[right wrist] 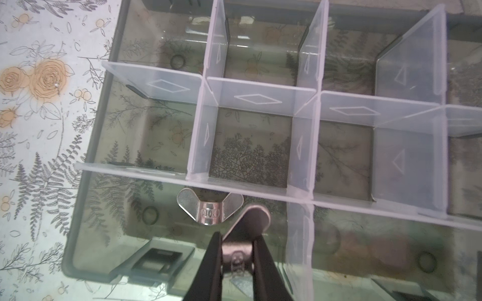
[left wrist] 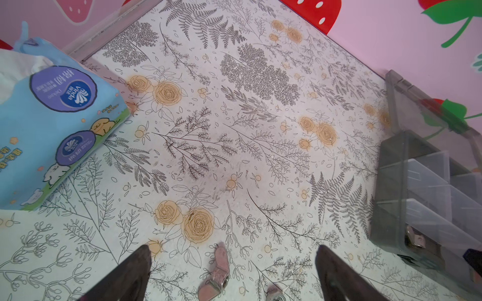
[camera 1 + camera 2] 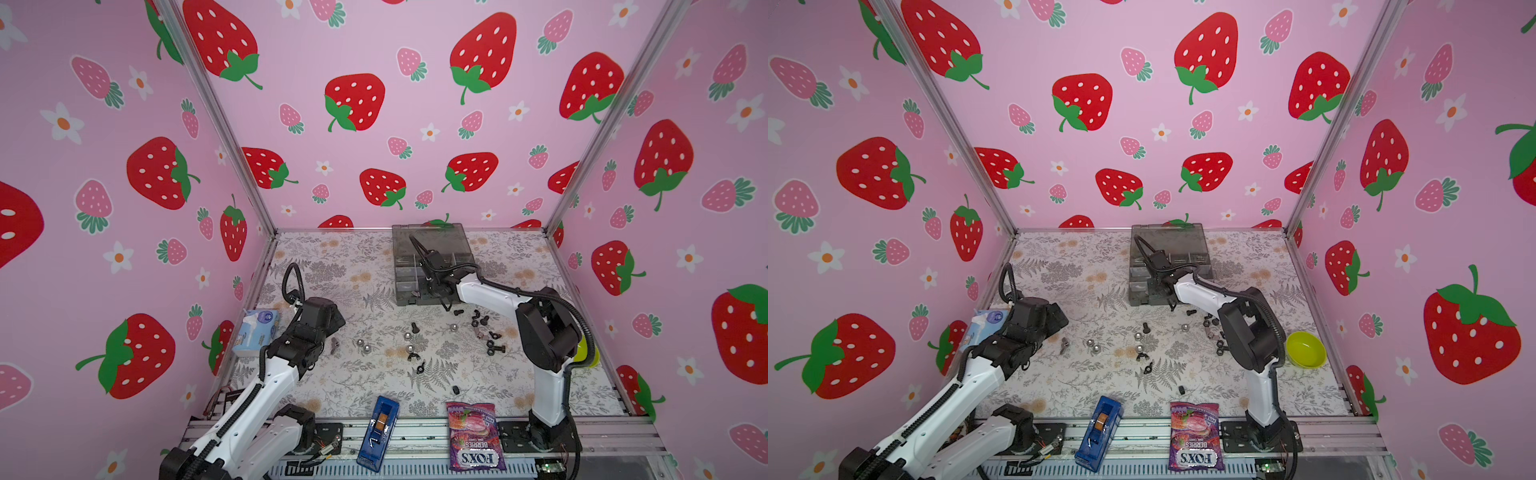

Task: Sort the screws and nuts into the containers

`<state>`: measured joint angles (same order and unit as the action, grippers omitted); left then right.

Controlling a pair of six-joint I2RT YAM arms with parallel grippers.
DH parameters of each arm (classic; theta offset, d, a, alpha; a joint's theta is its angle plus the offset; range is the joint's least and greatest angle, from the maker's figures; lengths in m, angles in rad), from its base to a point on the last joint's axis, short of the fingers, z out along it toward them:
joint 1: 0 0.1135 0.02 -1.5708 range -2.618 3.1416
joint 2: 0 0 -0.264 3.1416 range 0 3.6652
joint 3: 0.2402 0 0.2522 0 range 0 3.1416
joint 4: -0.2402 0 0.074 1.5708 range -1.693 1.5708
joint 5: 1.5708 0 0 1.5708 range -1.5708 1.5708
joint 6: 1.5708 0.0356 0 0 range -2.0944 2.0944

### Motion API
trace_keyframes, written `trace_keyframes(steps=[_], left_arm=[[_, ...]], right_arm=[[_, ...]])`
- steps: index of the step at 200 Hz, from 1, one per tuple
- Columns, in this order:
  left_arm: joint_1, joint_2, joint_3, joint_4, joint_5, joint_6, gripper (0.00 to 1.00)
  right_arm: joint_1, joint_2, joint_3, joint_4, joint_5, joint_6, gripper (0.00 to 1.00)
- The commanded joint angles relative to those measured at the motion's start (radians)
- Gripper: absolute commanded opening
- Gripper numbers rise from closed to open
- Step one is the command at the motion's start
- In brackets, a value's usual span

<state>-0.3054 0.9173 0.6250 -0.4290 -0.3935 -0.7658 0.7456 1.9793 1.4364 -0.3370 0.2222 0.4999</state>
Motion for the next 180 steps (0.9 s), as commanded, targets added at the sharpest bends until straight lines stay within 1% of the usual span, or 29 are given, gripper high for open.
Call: trace_keyframes(steps=[1, 60, 80, 96, 120, 153, 180], left_arm=[[0.006, 0.004, -0.002, -0.043, -0.031, -0.022, 0.99], [0.01, 0.071, 0.021, -0.117, 0.019, -0.013, 0.99], [0.011, 0.099, 0.022, -0.123, 0.043, -0.005, 1.0], [0.011, 0.118, 0.026, -0.129, 0.058, 0.003, 1.0], [0.012, 0.14, 0.027, -0.138, 0.08, 0.015, 0.97], [0.017, 0.168, 0.019, -0.132, 0.127, 0.03, 0.93], [0.032, 0.209, 0.028, -0.13, 0.181, 0.062, 0.86]], right_arm=[[-0.006, 0.024, 0.025, -0.001, 0.003, -0.011, 0.1], [-0.006, 0.029, 0.025, -0.004, -0.002, -0.011, 0.18], [-0.006, 0.023, 0.024, -0.004, 0.002, -0.011, 0.22], [-0.006, 0.017, 0.024, -0.004, 0.003, -0.014, 0.27], [-0.007, 0.002, 0.024, -0.002, 0.008, -0.015, 0.34], [-0.006, -0.031, 0.022, 0.001, 0.011, -0.015, 0.38], [-0.006, -0.086, 0.001, 0.001, 0.035, -0.014, 0.42]])
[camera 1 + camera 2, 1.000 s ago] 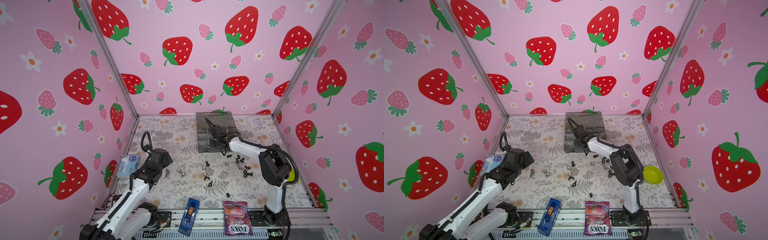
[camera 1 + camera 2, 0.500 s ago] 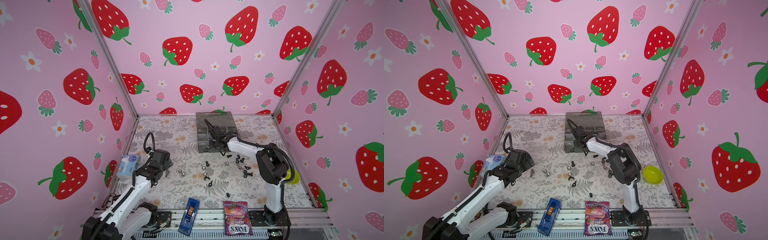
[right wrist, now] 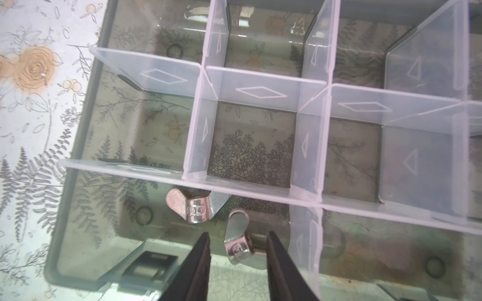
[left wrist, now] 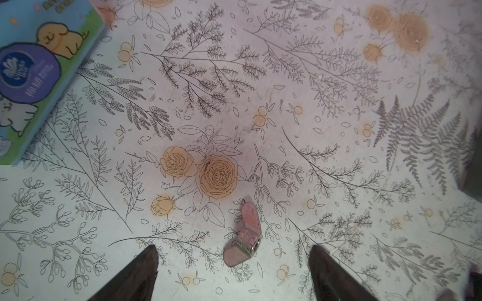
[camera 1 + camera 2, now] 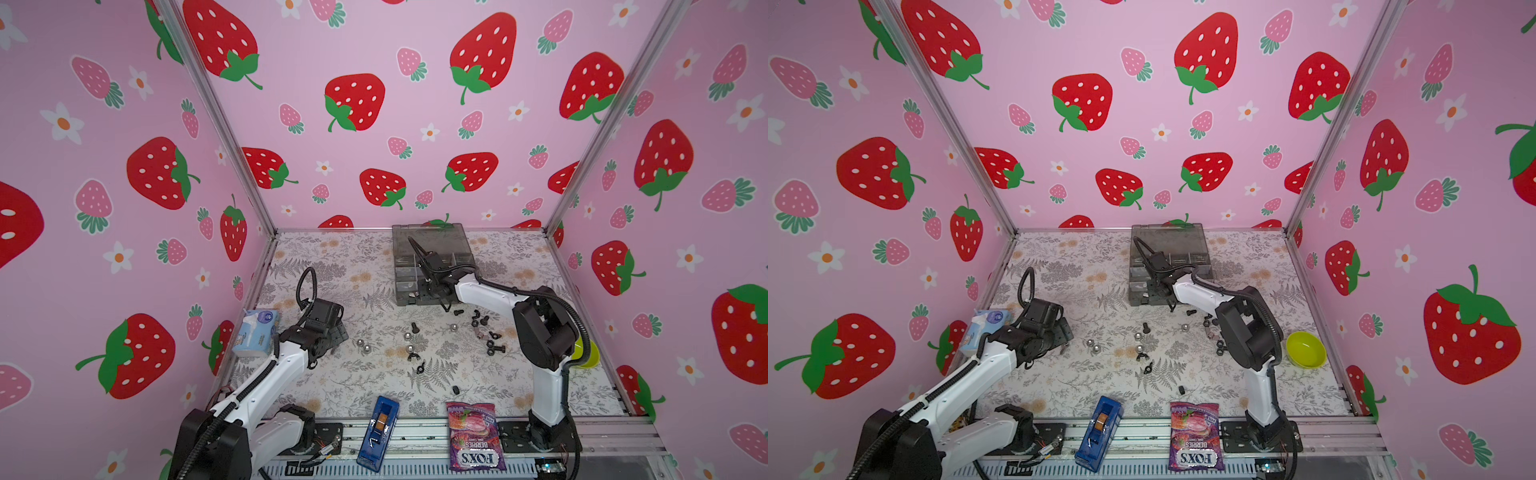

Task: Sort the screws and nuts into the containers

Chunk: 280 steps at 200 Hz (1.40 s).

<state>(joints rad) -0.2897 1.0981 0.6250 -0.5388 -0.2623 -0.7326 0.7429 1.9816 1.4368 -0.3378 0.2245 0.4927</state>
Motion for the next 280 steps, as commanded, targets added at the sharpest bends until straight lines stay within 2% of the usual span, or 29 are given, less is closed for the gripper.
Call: trace_keyframes(steps=[1, 36, 38, 58, 126, 170, 280], left_arm=[[0.018, 0.03, 0.028, -0.02, 0.052, 0.031, 0.86], [0.047, 0.097, 0.044, -0.021, 0.151, 0.069, 0.76], [0.049, 0.101, 0.045, -0.019, 0.157, 0.072, 0.75], [0.062, 0.14, 0.047, -0.004, 0.199, 0.091, 0.7], [0.117, 0.212, 0.055, 0.046, 0.247, 0.139, 0.54], [0.132, 0.246, 0.055, 0.076, 0.262, 0.147, 0.49], [0.136, 0.341, 0.048, 0.139, 0.295, 0.121, 0.4]], right_arm=[[-0.004, -0.091, -0.001, 0.002, 0.033, -0.006, 0.42], [-0.004, -0.195, -0.074, 0.069, 0.072, 0.001, 0.51], [-0.004, -0.202, -0.078, 0.07, 0.075, 0.002, 0.55], [-0.004, -0.263, -0.134, 0.104, 0.101, 0.013, 0.63], [-0.005, -0.402, -0.263, 0.171, 0.18, 0.047, 0.86], [-0.003, -0.425, -0.281, 0.187, 0.191, 0.053, 0.93], [-0.004, -0.425, -0.271, 0.199, 0.19, 0.051, 0.98]])
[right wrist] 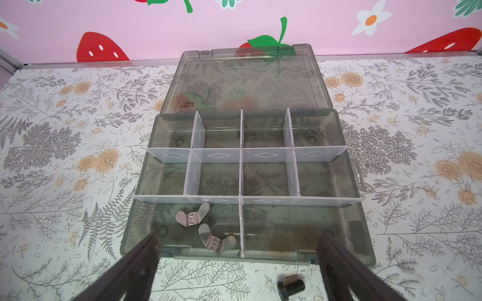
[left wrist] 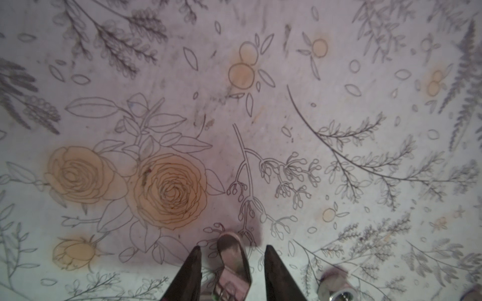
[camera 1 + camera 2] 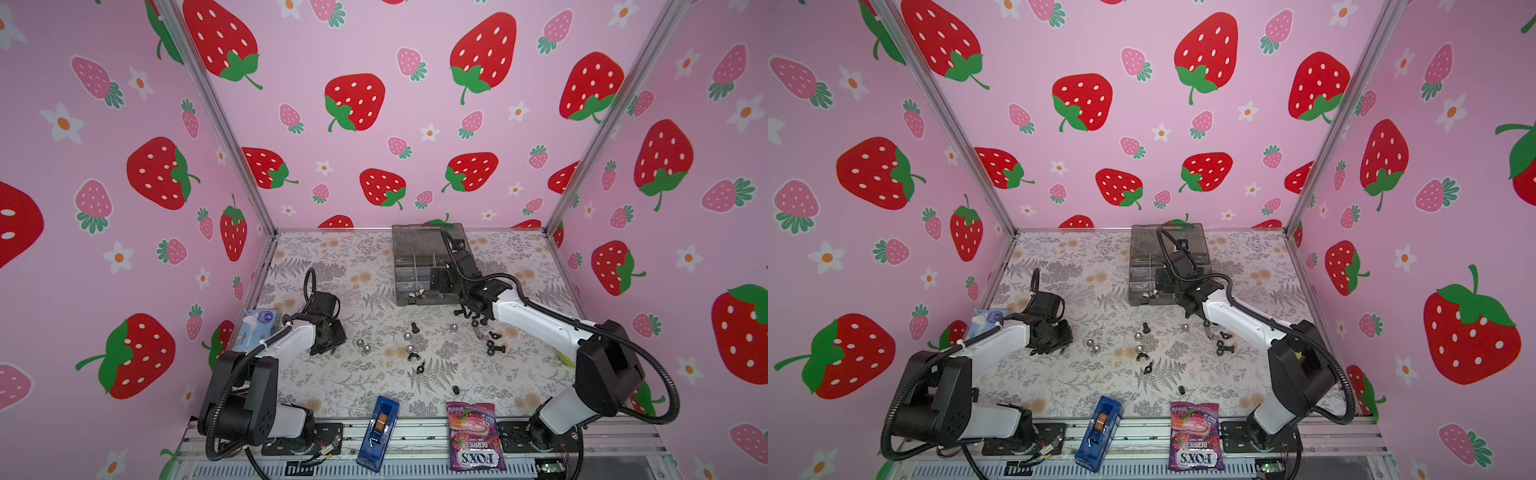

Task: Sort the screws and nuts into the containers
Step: 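Lower the left gripper onto another wing nut and grasp while the right gripper withdraws, then lift the silver wing nut off the table with the left gripper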

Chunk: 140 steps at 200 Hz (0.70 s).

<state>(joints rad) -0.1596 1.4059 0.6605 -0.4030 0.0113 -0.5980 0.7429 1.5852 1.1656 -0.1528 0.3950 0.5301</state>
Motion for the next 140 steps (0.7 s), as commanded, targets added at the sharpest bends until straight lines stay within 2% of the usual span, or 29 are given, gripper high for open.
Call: trace_keyframes(steps=[1, 71, 140], left_arm=[[0.006, 0.034, 0.013, 0.005, 0.023, -0.015, 0.4], [0.004, -0.006, -0.029, -0.007, 0.071, -0.097, 0.39], [-0.005, -0.077, -0.057, -0.053, 0.032, -0.128, 0.4]], right_arm=[[-0.004, -0.029, 0.0, 0.014, 0.019, 0.013, 0.98], [-0.004, -0.053, -0.025, 0.035, 0.027, 0.008, 1.0], [-0.004, -0.061, -0.038, 0.035, 0.045, 0.02, 1.0]])
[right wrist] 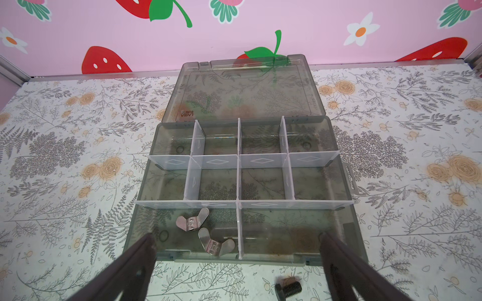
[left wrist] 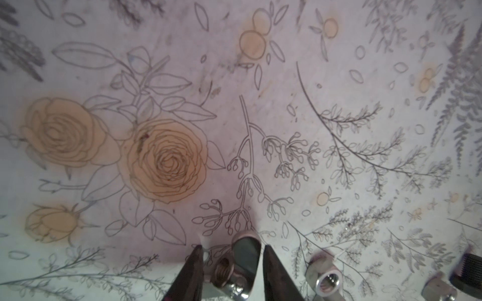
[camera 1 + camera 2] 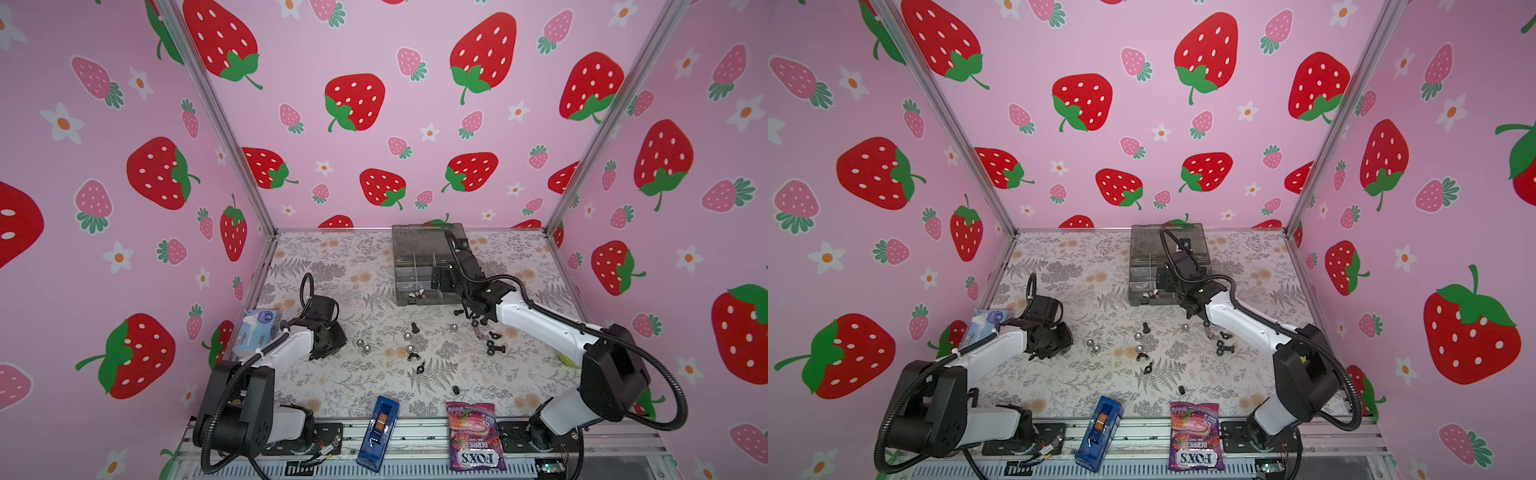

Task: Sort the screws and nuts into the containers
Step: 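Lift the silver wing nut off the table with the left gripper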

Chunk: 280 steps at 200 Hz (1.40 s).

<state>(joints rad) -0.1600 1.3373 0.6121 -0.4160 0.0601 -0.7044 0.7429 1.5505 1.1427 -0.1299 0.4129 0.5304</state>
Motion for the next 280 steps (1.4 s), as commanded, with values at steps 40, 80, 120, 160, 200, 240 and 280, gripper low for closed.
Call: trace_keyframes(steps=[40, 80, 120, 160, 200, 240, 280], left_arm=[[-0.021, 0.006, -0.011, -0.027, -0.009, -0.027, 0.4], [-0.033, 0.01, -0.009, -0.027, -0.034, -0.032, 0.38], [-0.035, 0.033, 0.0, -0.047, -0.075, -0.028, 0.31], [-0.035, 0.058, 0.006, -0.05, -0.111, -0.026, 0.31], [-0.035, 0.088, 0.02, -0.043, -0.114, -0.02, 0.25], [-0.035, 0.082, 0.026, -0.048, -0.111, -0.021, 0.18], [-0.036, 0.044, 0.021, -0.052, -0.12, -0.027, 0.1]], right_arm=[[-0.004, -0.026, -0.017, 0.012, 0.03, 0.022, 1.0], [-0.004, -0.031, -0.021, 0.01, 0.038, 0.025, 1.0], [-0.004, -0.032, -0.024, 0.008, 0.044, 0.034, 1.0], [-0.004, -0.036, -0.028, 0.006, 0.054, 0.037, 1.0], [-0.004, -0.037, -0.026, 0.002, 0.06, 0.04, 1.0], [-0.004, -0.037, -0.021, -0.003, 0.065, 0.044, 1.0], [-0.004, -0.042, -0.021, -0.002, 0.072, 0.052, 1.0]])
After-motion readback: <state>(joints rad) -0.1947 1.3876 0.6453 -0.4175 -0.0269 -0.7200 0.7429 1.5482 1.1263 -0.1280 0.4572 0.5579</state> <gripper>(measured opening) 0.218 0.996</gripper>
